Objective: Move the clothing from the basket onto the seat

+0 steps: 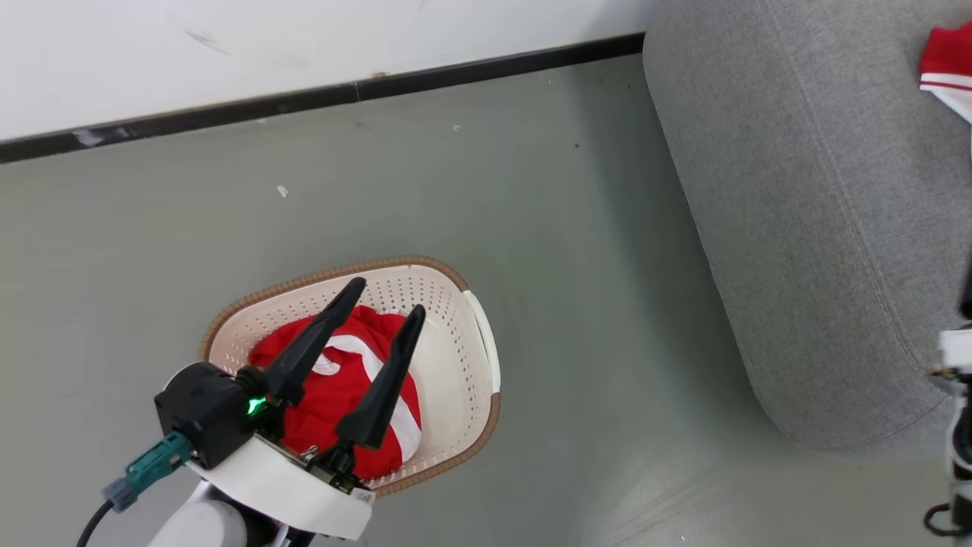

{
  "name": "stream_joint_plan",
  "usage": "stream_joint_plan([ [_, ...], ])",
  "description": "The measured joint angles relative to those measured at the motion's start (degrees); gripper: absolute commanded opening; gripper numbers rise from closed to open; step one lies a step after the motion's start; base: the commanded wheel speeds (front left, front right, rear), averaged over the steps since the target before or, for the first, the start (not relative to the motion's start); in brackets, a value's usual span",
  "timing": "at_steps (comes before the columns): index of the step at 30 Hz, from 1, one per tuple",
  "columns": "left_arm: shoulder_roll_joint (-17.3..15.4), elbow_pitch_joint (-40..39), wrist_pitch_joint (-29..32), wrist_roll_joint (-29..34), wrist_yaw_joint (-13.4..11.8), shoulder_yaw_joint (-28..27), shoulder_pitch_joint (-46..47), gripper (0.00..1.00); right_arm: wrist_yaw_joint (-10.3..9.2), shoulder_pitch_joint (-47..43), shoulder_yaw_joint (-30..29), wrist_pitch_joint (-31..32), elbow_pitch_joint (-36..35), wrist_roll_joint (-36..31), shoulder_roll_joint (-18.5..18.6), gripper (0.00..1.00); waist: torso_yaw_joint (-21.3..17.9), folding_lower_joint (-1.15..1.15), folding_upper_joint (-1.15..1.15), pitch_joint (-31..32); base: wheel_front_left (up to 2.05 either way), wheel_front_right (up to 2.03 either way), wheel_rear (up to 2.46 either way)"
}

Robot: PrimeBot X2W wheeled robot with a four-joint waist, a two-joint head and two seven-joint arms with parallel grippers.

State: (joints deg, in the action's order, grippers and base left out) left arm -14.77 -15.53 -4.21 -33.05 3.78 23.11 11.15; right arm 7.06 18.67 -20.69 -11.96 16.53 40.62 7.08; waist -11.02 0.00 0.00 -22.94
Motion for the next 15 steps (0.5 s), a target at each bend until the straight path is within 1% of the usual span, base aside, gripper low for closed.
stream_joint_plan([
  [3,0.1,1.2,-1.0,-0.2,-0.6,-1.2,-1.1,1.00,0.00,-1.4,6.1,-0.5,-2.3,-5.0,0.0,1.00,0.2,0.00,0.00,1.3,0.00,0.00,0.00],
  [7,0.4,2.5,-2.6,-0.7,-1.3,-2.4,-2.4,1.00,0.01,-2.1,13.5,-0.7,-4.1,-8.9,-0.2,1.00,0.9,0.00,0.00,2.9,0.00,0.00,0.00],
  [10,0.6,3.3,-3.5,-0.7,-1.6,-3.0,-3.5,1.00,0.01,-2.1,17.7,-0.7,-4.8,-10.8,-0.4,1.00,1.7,0.00,0.00,4.0,0.00,0.00,0.00],
  [15,1.0,4.5,-5.0,-0.7,-2.5,-3.6,-5.4,1.00,0.01,-2.2,23.2,-0.7,-4.8,-14.3,0.0,1.00,3.3,0.00,0.00,5.7,0.00,0.00,0.00],
])
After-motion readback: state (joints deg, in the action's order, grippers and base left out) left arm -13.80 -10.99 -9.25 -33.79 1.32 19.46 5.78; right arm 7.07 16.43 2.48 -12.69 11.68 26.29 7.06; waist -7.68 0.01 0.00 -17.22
